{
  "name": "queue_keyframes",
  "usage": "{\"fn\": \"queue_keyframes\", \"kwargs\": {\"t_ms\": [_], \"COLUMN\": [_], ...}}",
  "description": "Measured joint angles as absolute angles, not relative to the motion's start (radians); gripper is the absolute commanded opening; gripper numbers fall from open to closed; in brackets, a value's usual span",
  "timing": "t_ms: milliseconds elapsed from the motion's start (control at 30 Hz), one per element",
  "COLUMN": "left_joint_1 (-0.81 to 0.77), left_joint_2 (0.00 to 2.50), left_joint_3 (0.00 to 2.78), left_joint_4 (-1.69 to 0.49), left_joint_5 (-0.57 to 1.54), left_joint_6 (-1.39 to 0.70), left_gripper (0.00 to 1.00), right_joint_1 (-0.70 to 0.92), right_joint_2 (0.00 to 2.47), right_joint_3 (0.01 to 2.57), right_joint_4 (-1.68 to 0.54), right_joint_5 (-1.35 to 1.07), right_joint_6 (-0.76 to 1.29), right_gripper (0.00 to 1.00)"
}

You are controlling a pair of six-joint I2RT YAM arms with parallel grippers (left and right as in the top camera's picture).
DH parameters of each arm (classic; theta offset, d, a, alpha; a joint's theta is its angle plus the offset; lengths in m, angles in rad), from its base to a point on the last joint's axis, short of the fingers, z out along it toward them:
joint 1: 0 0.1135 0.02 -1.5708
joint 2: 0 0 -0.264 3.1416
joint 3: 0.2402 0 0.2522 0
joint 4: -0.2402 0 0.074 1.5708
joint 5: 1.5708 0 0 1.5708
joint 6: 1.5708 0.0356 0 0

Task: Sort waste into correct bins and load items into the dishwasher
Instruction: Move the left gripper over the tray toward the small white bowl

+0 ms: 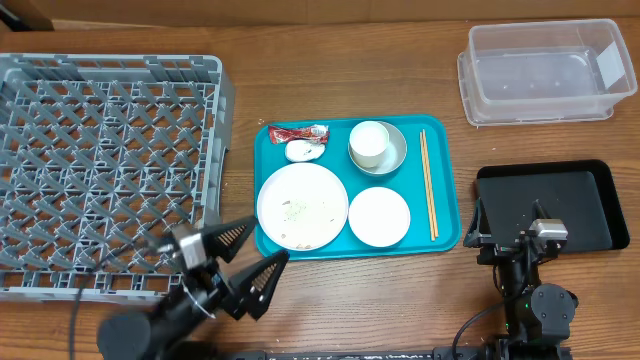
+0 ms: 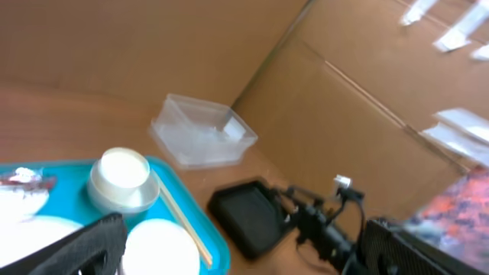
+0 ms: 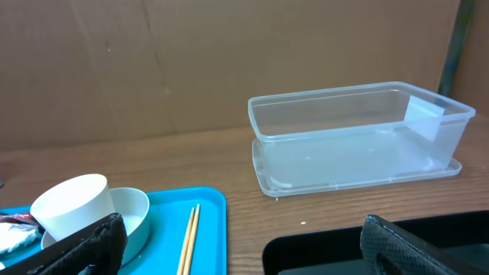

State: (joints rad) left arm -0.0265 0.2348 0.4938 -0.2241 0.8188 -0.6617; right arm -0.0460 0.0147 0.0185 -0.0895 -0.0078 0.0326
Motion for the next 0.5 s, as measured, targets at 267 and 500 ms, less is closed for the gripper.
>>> {"fn": "queue_keyframes", "kwargs": {"t_ms": [267,500], "left_joint_1": [-0.027,-0.027], "left_joint_2": [0.795,1.063], "left_joint_3": [1.064,1.218], "left_joint_4": [-1.016,-1.221], "left_joint_5": [0.763,0.623], "left_joint_6": [-0.234,-0.115], "left_gripper": [1.0,1.0], "right_joint_1": [-0.046,-0.046], "right_joint_2": [0.015,0.015], "right_joint_3": [0.019,0.019], "right_joint_4": [-0.09,-0.09], "right_joint_5": [-0.008,-0.007], "right_joint_6": [0.033,0.033], "right_gripper": [1.0,1.0]}}
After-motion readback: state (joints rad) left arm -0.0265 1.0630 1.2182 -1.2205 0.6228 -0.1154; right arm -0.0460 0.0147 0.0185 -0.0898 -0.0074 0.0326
